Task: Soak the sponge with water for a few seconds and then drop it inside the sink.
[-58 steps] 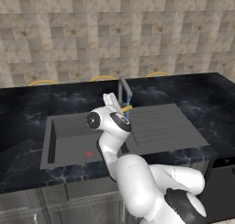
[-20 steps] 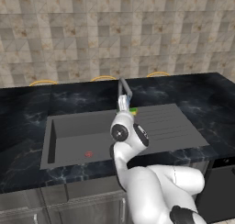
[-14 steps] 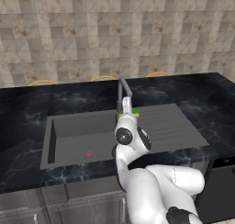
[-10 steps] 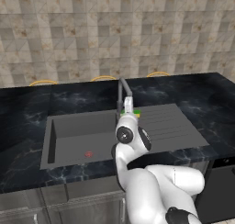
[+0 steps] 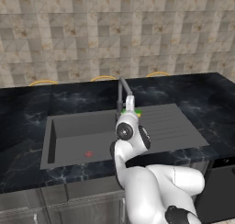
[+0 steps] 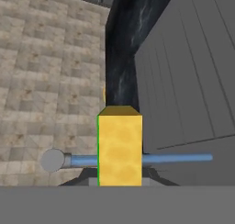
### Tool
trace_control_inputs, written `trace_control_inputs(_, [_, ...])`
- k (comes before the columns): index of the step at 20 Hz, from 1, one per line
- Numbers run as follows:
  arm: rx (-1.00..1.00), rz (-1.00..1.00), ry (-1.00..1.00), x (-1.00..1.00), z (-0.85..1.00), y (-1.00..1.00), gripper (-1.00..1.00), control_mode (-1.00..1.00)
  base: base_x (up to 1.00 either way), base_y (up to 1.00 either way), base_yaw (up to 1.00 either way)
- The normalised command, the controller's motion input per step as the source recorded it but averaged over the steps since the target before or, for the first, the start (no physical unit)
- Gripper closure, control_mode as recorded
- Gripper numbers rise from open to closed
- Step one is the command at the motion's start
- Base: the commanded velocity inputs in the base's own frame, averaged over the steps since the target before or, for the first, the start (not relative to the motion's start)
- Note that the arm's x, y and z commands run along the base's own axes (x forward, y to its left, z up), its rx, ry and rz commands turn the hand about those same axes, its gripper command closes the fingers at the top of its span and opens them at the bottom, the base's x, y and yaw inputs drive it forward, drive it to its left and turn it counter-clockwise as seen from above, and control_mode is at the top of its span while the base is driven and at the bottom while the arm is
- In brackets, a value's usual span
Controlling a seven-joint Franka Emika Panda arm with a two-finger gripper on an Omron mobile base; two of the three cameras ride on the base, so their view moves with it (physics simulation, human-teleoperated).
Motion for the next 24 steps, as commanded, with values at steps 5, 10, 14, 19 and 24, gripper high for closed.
trace_control_inputs(5, [0.00,0.00,0.00,0.28,-0.12,0.12,1.00,-1.00,0.00,0.00,0.00])
trace_control_inputs(10, [0.00,0.00,0.03,0.46,-0.15,0.20,1.00,-1.00,0.00,0.00,0.00])
trace_control_inputs(14, [0.00,0.00,0.01,0.33,-0.13,0.19,1.00,-1.00,0.00,0.00,0.00])
trace_control_inputs(19, [0.00,0.00,0.00,0.09,-0.09,0.09,1.00,-1.00,0.00,0.00,0.00])
trace_control_inputs(24, [0.00,0.00,0.00,0.08,-0.08,0.08,1.00,-1.00,0.00,0.00,0.00])
